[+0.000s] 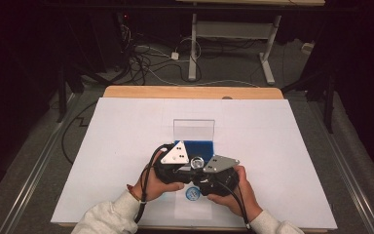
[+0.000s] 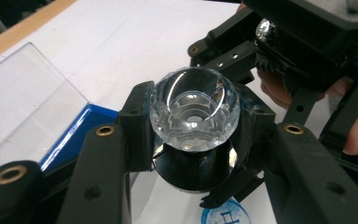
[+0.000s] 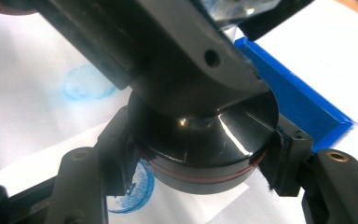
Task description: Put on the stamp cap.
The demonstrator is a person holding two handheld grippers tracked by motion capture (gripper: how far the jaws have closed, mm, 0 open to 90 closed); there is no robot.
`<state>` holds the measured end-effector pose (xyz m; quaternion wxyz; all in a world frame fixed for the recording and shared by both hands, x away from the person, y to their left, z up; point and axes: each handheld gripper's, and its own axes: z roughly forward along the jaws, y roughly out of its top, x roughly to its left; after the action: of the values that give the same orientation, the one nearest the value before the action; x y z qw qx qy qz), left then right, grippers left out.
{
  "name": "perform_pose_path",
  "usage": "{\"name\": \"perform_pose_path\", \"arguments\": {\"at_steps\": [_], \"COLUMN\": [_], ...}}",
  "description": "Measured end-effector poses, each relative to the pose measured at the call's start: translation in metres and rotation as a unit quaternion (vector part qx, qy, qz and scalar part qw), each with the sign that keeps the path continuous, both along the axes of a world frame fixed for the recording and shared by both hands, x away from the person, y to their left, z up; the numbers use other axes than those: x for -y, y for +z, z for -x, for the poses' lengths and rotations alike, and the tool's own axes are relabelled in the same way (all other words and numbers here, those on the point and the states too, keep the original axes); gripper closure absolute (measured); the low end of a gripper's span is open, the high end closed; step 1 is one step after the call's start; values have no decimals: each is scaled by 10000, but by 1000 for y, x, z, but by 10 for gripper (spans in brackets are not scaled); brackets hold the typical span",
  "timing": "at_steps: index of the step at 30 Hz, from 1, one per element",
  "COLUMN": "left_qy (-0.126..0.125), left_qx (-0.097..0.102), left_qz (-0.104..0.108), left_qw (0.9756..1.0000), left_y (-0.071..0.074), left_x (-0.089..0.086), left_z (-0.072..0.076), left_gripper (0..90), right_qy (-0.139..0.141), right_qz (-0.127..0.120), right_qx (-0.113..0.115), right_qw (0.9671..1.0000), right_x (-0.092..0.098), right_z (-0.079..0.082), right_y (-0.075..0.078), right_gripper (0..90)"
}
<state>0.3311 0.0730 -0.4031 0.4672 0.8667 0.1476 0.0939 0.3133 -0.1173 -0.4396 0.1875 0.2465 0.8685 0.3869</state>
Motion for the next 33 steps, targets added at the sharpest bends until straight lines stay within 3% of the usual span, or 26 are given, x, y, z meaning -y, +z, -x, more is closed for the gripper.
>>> {"name": "perform_pose_path", "arguments": {"at_steps": [2, 14, 33], "left_qy": [-15, 0, 62], "left_qx": [-6, 42, 123], "left_qz": [31, 156, 269], "left_qw": [10000, 9999, 9995], "left_y": [-1, 8, 13], "left_x": [0, -6, -11], "left_z": [-1, 1, 2], "left_gripper": [546, 546, 546], "right_qy": [85, 147, 144], "right_qz": [-63, -299, -227], "right_qx": [-69, 221, 298], "right_qw": [9999, 9992, 9992], "right_x": [1, 5, 6], "right_z": [-2, 1, 1], "right_y": [-2, 2, 0], "right_gripper": [384, 379, 352]}}
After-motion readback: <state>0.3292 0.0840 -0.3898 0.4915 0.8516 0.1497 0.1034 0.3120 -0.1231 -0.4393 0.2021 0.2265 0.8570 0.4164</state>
